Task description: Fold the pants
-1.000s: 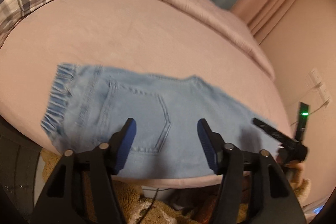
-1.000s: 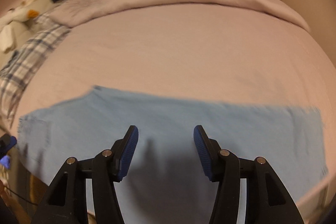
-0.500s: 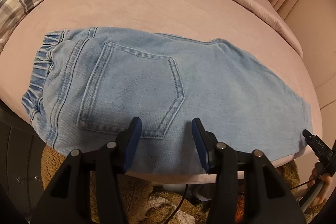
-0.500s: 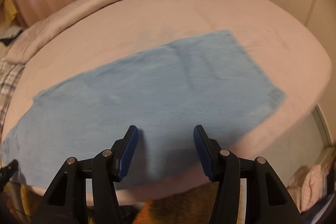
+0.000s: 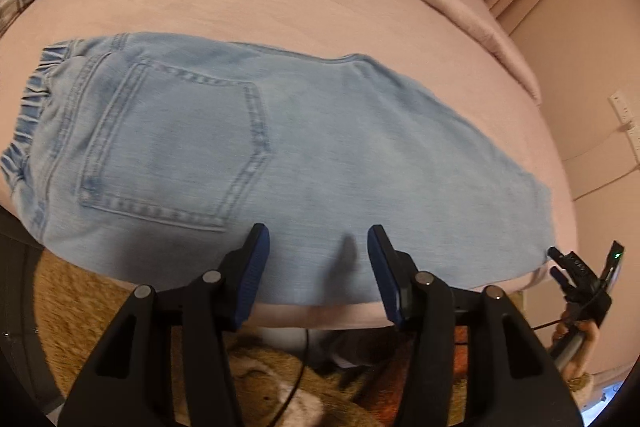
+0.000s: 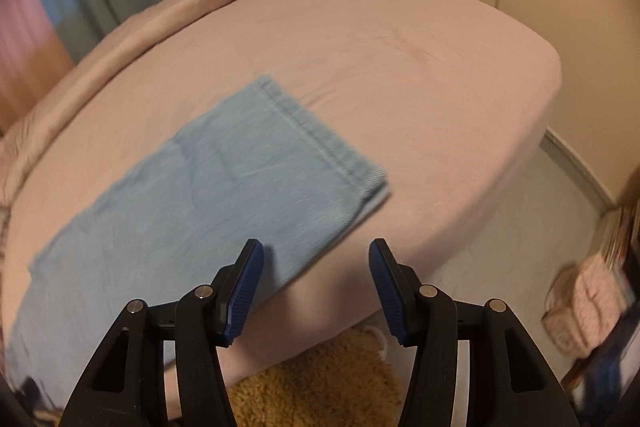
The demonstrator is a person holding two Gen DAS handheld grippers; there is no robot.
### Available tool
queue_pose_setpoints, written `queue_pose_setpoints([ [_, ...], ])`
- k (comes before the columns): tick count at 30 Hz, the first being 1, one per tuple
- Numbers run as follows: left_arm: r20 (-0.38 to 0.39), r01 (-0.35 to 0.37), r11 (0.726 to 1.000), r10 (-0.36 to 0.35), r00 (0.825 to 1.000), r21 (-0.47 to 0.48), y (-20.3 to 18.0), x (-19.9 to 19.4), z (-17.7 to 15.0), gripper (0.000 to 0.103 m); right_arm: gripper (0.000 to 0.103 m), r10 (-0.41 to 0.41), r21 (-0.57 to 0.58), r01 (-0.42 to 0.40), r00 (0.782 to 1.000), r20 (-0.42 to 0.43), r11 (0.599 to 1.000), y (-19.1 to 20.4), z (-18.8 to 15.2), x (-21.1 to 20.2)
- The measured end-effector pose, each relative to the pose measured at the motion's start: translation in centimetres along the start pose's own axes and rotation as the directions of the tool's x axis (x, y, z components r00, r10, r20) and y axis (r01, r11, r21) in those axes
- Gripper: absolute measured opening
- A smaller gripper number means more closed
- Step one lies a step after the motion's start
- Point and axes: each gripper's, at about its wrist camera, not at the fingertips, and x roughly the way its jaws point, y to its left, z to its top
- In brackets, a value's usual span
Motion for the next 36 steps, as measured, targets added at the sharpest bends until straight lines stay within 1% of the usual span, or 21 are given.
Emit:
queue_pose_setpoints([
  [2, -0.001, 0.009, 1.000, -0.009, 1.000, 0.005, -0.4, 0.2, 0.1, 0.060, 0.055, 0.017, 0.028, -0.018, 1.000, 0.015, 0.999, -0.9, 0.4, -0.2],
  [3, -0.002, 0.011, 1.000, -0.011, 1.000, 0.007, -0.7, 0.4, 0.1, 0.064, 0.057, 0.023, 0.040, -0.024, 1.000, 0.020, 0.999, -1.1, 0.6, -0.1],
  [4, -0.003, 0.014, 1.000, -0.014, 1.000, 0.012, -0.8, 0.6, 0.0, 0.067, 0.058, 0.029, 0.054, -0.030, 0.999, 0.026, 0.998, -0.4, 0.5, 0.1],
  [5, -0.009, 0.012, 1.000, -0.012, 1.000, 0.018, -1.0, 0.9, 0.0, 0.069, 0.058, 0.033, 0.068, -0.035, 0.999, 0.030, 0.997, -0.8, 0.6, 0.1],
  [6, -0.018, 0.007, 1.000, -0.007, 1.000, 0.026, -1.0, 1.3, 0.1, 0.070, 0.058, 0.037, 0.079, -0.040, 0.999, 0.035, 0.996, -1.0, -0.1, -0.1],
  [8, -0.028, -0.003, 1.000, 0.004, 1.000, 0.030, -0.8, 1.8, 0.2, 0.070, 0.058, 0.050, 0.098, -0.054, 0.998, 0.042, 0.994, -1.2, -0.5, 0.1],
  [11, -0.029, 0.001, 0.999, 0.000, 1.000, 0.034, -0.8, 1.9, 0.0, 0.073, 0.058, 0.093, 0.123, -0.095, 0.995, 0.024, 0.988, -1.3, -1.4, 0.8],
  [12, -0.030, 0.002, 0.999, -0.001, 1.000, 0.036, -0.9, 2.0, 0.1, 0.074, 0.058, 0.103, 0.136, -0.105, 0.994, 0.019, 0.985, -1.4, -1.3, 1.3],
  [15, -0.030, 0.006, 0.999, -0.005, 1.000, 0.038, -0.9, 2.2, 0.2, 0.075, 0.059, 0.110, 0.157, -0.116, 0.993, 0.046, 0.981, -2.0, -0.2, 2.1],
  [19, -0.031, 0.011, 0.999, -0.010, 0.999, 0.031, -0.9, 2.2, 0.3, 0.076, 0.059, 0.157, 0.221, -0.170, 0.985, 0.076, 0.960, -2.4, 0.7, 2.3],
  [20, -0.024, -0.004, 1.000, 0.004, 1.000, 0.006, -0.6, 1.9, 0.2, 0.075, 0.054, 0.167, 0.231, -0.182, 0.983, 0.082, 0.956, -2.5, 0.8, 2.4],
  [21, -0.025, -0.006, 1.000, 0.006, 1.000, 0.010, -0.6, 1.9, 0.2, 0.074, 0.048, 0.171, 0.237, -0.188, 0.981, 0.090, 0.953, -2.6, 0.8, 2.3],
  [22, -0.027, -0.010, 1.000, 0.011, 1.000, 0.018, -0.7, 1.9, 0.2, 0.074, 0.044, 0.176, 0.252, -0.196, 0.979, 0.101, 0.948, -2.8, 0.9, 2.3],
  [24, -0.027, -0.014, 1.000, 0.015, 1.000, 0.024, -0.8, 1.6, 0.0, 0.074, 0.029, 0.186, 0.268, -0.210, 0.976, 0.112, 0.940, -3.0, 0.8, 2.4],
  [26, -0.028, -0.011, 1.000, 0.011, 1.000, 0.020, -0.7, 1.4, 0.0, 0.074, 0.019, 0.206, 0.273, -0.231, 0.971, 0.118, 0.934, -3.0, 0.8, 2.3],
  [29, -0.023, -0.006, 1.000, 0.006, 1.000, 0.012, -0.6, 1.0, 0.0, 0.074, 0.014, 0.210, 0.282, -0.239, 0.969, 0.128, 0.929, -2.8, 0.8, 1.6],
  [32, -0.012, -0.008, 1.000, 0.008, 1.000, 0.007, -0.4, 0.6, -0.1, 0.074, 0.013, 0.219, 0.269, -0.257, 0.962, 0.165, 0.928, -2.1, 1.1, 0.3],
  [36, 0.005, -0.010, 1.000, 0.010, 1.000, -0.006, -0.1, -0.1, -0.1, 0.074, 0.013, 0.260, 0.191, -0.307, 0.936, 0.236, 0.932, 0.0, 1.2, -3.2],
])
